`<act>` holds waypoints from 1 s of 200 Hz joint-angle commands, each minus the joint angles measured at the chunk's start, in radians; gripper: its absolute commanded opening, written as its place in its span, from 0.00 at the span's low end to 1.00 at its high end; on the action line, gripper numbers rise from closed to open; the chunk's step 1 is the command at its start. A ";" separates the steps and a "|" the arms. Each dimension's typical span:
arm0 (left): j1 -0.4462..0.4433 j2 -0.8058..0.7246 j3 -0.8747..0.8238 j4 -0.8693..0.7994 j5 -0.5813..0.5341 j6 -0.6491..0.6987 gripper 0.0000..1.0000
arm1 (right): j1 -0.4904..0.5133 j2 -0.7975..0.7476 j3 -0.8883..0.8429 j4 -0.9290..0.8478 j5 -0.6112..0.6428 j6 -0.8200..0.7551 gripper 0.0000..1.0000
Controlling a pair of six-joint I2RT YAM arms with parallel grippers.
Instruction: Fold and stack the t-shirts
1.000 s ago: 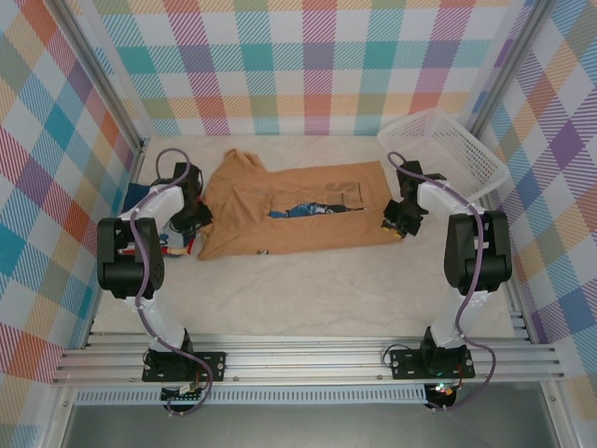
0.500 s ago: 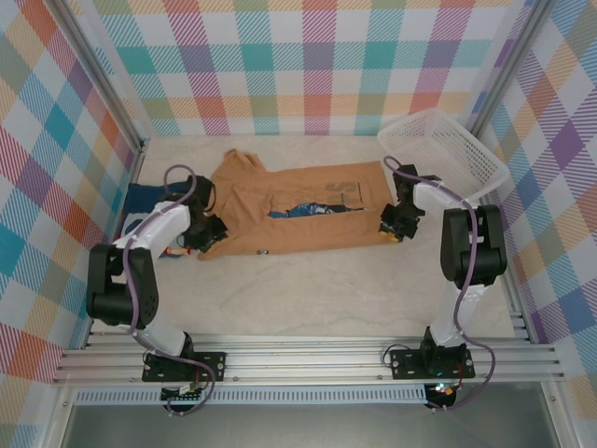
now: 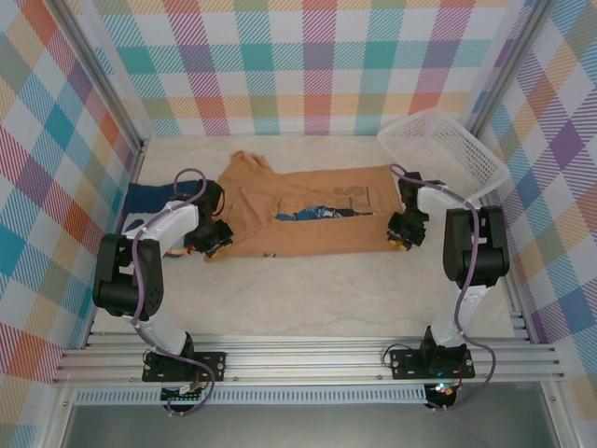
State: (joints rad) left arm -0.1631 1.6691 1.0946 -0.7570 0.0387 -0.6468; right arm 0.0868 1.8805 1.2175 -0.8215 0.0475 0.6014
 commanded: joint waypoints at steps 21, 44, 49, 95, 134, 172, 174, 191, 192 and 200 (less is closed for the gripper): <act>0.000 0.013 -0.022 0.009 -0.020 0.027 0.30 | -0.031 -0.065 -0.093 -0.090 0.080 0.027 0.19; 0.000 0.077 -0.039 0.043 -0.013 0.040 0.27 | -0.033 -0.081 -0.111 -0.093 0.094 0.020 0.19; 0.001 0.088 -0.038 0.047 -0.019 0.042 0.26 | -0.036 -0.080 -0.111 -0.094 0.097 0.018 0.19; 0.047 0.138 0.012 -0.007 -0.149 0.088 0.21 | -0.060 -0.073 -0.097 -0.095 0.111 -0.017 0.19; 0.062 0.140 0.121 -0.055 -0.203 0.152 0.22 | -0.061 -0.043 -0.059 -0.084 0.122 -0.061 0.19; 0.033 0.006 0.076 -0.097 -0.176 0.128 0.24 | -0.054 -0.087 -0.050 -0.059 0.065 -0.095 0.26; 0.031 -0.008 0.070 -0.098 -0.169 0.123 0.24 | -0.053 -0.092 -0.050 -0.060 0.064 -0.096 0.26; 0.004 -0.120 -0.009 -0.103 -0.087 0.075 0.29 | -0.051 -0.134 -0.047 -0.081 0.064 -0.097 0.28; 0.001 -0.125 -0.013 -0.104 -0.082 0.073 0.29 | -0.051 -0.137 -0.047 -0.082 0.065 -0.097 0.28; -0.018 -0.153 -0.042 -0.115 -0.054 0.054 0.31 | -0.051 -0.154 -0.049 -0.089 0.068 -0.098 0.30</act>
State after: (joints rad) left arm -0.1337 1.6524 1.1282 -0.7918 -0.1020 -0.5400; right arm 0.0322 1.8011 1.1481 -0.8806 0.1261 0.5293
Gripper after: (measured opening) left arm 0.284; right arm 0.281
